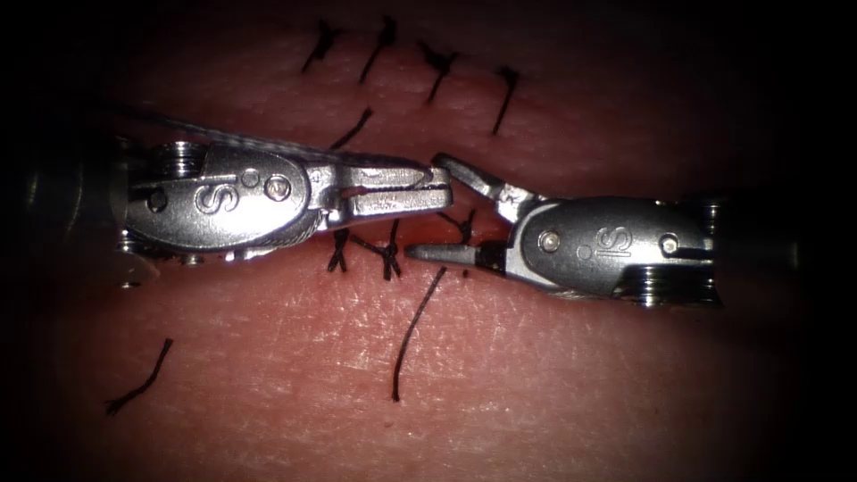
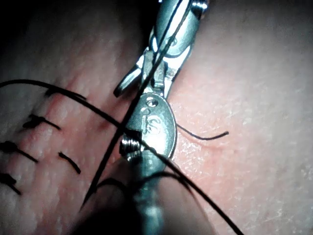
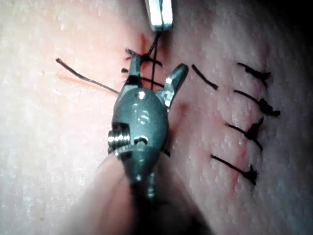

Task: Wound Closure
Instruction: Reposition the right gripper to cut the long suture end.

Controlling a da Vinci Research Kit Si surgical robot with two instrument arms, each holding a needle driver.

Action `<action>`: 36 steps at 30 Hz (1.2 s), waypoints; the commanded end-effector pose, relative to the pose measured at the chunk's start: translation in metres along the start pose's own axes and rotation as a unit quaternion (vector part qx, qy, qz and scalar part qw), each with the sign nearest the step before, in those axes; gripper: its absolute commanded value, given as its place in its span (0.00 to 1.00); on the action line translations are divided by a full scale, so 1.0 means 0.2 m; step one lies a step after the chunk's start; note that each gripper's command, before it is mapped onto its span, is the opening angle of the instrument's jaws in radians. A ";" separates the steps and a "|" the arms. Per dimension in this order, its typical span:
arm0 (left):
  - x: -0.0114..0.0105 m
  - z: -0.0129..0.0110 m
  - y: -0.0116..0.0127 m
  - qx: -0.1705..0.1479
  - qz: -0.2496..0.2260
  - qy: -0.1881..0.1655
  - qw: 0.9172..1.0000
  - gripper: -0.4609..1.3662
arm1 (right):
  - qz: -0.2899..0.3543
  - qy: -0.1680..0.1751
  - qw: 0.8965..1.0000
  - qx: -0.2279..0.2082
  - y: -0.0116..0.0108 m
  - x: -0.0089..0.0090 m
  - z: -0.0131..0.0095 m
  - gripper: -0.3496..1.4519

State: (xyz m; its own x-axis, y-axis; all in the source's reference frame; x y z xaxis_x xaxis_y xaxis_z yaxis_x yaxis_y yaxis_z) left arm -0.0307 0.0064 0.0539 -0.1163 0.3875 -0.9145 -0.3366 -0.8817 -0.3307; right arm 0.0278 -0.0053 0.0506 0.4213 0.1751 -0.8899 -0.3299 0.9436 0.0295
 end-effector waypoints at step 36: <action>0.003 -0.001 0.003 -0.007 -0.006 0.004 1.000 0.06 | -0.011 -0.023 0.999 0.021 0.000 -0.010 0.020 0.00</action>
State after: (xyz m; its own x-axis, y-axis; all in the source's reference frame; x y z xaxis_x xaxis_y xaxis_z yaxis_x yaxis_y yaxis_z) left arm -0.0308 0.0061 0.0532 -0.1054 0.3960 -0.9122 -0.3338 -0.8781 -0.3427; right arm 0.0302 -0.0046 0.0543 0.4669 0.1680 -0.8682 -0.2817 0.9589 0.0341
